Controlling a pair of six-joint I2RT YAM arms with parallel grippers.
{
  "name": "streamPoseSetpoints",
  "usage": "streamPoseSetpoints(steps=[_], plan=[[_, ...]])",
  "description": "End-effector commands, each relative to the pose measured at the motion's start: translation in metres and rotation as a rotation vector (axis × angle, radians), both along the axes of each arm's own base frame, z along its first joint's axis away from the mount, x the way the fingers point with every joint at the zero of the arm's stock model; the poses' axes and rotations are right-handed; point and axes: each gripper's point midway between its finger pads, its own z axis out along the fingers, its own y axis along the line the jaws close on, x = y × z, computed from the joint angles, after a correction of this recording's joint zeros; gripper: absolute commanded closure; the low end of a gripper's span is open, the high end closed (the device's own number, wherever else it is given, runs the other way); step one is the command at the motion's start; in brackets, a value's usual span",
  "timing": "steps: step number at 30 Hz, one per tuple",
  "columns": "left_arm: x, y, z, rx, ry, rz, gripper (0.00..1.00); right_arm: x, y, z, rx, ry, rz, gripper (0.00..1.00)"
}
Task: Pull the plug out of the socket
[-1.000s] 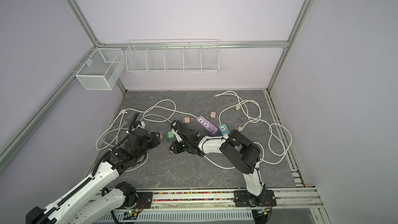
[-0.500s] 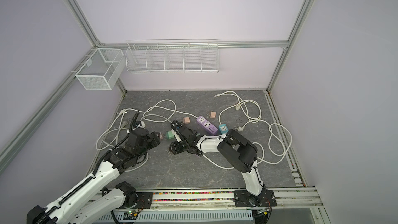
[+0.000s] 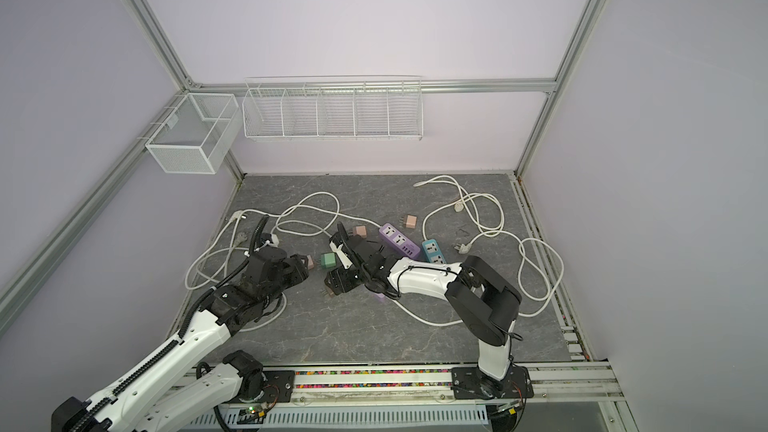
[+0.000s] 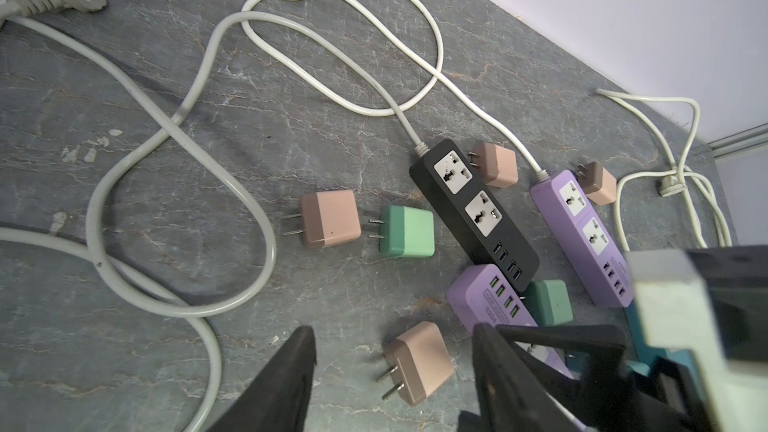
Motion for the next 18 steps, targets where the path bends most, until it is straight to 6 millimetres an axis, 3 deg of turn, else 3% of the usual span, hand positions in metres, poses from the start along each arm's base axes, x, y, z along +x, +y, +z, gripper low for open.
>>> streamPoseSetpoints(steps=[1, 3, 6, 8, 11, 13, 15, 17, 18], plan=[[0.005, 0.012, 0.028, 0.027, -0.055, 0.037, 0.33, 0.008, -0.013, 0.053, 0.012, -0.14, 0.014, 0.16], [0.009, 0.018, 0.039, 0.026, -0.074, 0.056, 0.3, 0.017, -0.028, 0.075, 0.007, -0.197, -0.007, 0.11], [0.016, 0.03, 0.062, 0.042, -0.103, 0.083, 0.22, 0.04, -0.065, 0.103, -0.052, -0.287, -0.08, 0.02], [0.024, 0.048, 0.072, 0.105, -0.132, 0.15, 0.14, 0.059, -0.099, 0.117, -0.109, -0.368, -0.161, 0.07], [0.042, 0.084, 0.069, 0.159, -0.129, 0.287, 0.03, 0.092, -0.17, 0.132, -0.226, -0.462, -0.37, 0.11], [0.057, 0.117, 0.054, 0.149, -0.106, 0.394, 0.0, 0.112, -0.238, 0.134, -0.328, -0.506, -0.592, 0.11], [0.067, 0.149, 0.037, 0.139, -0.087, 0.497, 0.0, 0.121, -0.299, 0.13, -0.355, -0.497, -0.79, 0.11], [0.073, 0.176, 0.021, 0.187, -0.077, 0.583, 0.0, 0.125, -0.345, 0.127, -0.324, -0.522, -0.937, 0.11], [0.076, 0.186, 0.016, 0.246, -0.077, 0.607, 0.0, 0.124, -0.369, 0.113, -0.342, -0.541, -1.003, 0.11]])
